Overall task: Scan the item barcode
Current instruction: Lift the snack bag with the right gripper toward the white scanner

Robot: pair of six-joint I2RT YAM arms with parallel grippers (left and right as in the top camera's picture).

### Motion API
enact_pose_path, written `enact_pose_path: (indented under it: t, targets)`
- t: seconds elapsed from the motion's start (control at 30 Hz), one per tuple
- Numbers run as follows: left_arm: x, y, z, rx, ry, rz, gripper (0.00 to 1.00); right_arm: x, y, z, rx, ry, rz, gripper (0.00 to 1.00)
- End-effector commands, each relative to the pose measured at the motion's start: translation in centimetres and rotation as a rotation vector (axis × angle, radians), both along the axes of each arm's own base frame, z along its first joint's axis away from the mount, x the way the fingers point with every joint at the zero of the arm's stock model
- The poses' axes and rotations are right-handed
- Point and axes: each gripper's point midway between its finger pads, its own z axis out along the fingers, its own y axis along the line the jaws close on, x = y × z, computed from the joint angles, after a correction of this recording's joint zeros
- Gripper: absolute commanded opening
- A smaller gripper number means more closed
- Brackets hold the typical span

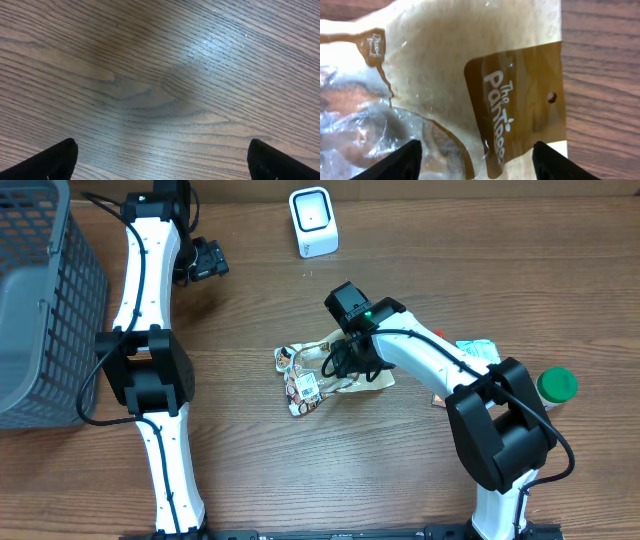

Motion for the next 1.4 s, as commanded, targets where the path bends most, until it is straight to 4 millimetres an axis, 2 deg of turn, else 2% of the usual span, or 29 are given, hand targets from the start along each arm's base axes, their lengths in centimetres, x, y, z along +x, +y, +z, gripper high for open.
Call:
enact_pose_path:
  t: [0.0,0.23,0.5,0.67,0.8,1.03,1.17,1.2,1.27,1.37]
  targets:
    - [0.1,0.1,-0.4,0.014,0.006,-0.008,1.0,1.5,0.5,2.4,0.026,-0.08,-0.024,0.75]
    - [0.1,0.1,-0.4,0.014,0.006,-0.008,1.0,1.5,0.5,2.1,0.025,-0.077,-0.024,0.76]
    - [0.2,0.1,-0.4,0.014,0.006,-0.008,1.0,-0.2,0.0,-0.9,0.0,0.005,0.0,0.75]
    - [0.1,0.1,-0.4,0.014,0.006,-0.008,1.0,-0.7,-0.3,-2.0,-0.011,0.02,0.015,0.61]
    - [0.2,0.1,-0.4,0.014,0.006,-0.008,1.0,-1.2,-0.6,-2.5,-0.02,0.035,0.015,0.56]
    - [0.1,0.1,-0.4,0.014,0.006,-0.008,1.0,-2.7,-1.5,-4.0,-0.044,0.072,0.015,0.55]
    - [0.1,0.1,-0.4,0.014,0.006,-0.008,1.0,-2.9,-1.7,-4.1,-0.048,0.078,0.015,0.55]
    - [0.1,0.1,-0.4,0.014,0.006,-0.008,1.0,-2.9,-1.7,-4.1,-0.047,0.077,0.015,0.52]
    - [0.1,0.1,-0.4,0.014,0.006,-0.008,1.0,-2.7,-1.5,-3.9,-0.042,0.074,0.015,0.34]
    - [0.1,0.1,-0.4,0.014,0.006,-0.008,1.0,-2.1,-1.1,-3.0,-0.032,0.063,0.014,0.13]
